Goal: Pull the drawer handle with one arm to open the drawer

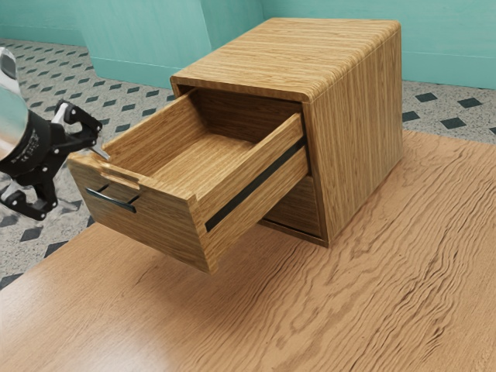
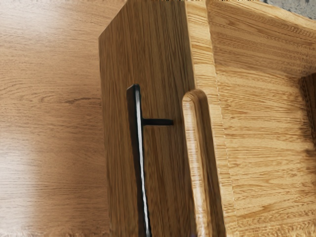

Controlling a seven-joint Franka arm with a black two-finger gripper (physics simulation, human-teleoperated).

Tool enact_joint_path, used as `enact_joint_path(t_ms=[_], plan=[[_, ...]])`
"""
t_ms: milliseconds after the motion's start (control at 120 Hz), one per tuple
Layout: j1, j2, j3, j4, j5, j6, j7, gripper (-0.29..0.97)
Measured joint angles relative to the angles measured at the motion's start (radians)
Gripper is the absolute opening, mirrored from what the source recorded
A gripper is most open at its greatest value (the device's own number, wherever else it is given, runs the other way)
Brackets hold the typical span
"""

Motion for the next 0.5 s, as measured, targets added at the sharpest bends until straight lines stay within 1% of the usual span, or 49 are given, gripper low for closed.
enact_joint_path(t_ms=[8, 42, 75, 117, 158, 233, 275, 358, 425, 500], plan=[[-0.001, 0.007, -0.008, 0.028, -0.002, -0.009, 0.001, 0.59], [-0.006, 0.077, -0.043, 0.214, -0.026, -0.061, 0.003, 0.6], [-0.035, 0.151, -0.062, 0.386, -0.057, -0.116, 0.006, 0.61], [-0.161, 0.239, -0.055, 0.536, -0.091, -0.175, 0.008, 0.63], [-0.285, 0.308, -0.034, 0.615, -0.116, -0.223, 0.011, 0.64], [-0.452, 0.408, -0.014, 0.663, -0.144, -0.285, 0.015, 0.65], [-0.51, 0.449, -0.005, 0.657, -0.151, -0.31, 0.018, 0.66], [-0.559, 0.552, -0.005, 0.657, -0.167, -0.343, 0.023, 0.67], [-0.598, 0.595, -0.005, 0.649, -0.17, -0.351, 0.027, 0.67], [-0.613, 0.653, -0.005, 0.645, -0.174, -0.355, 0.03, 0.67]])
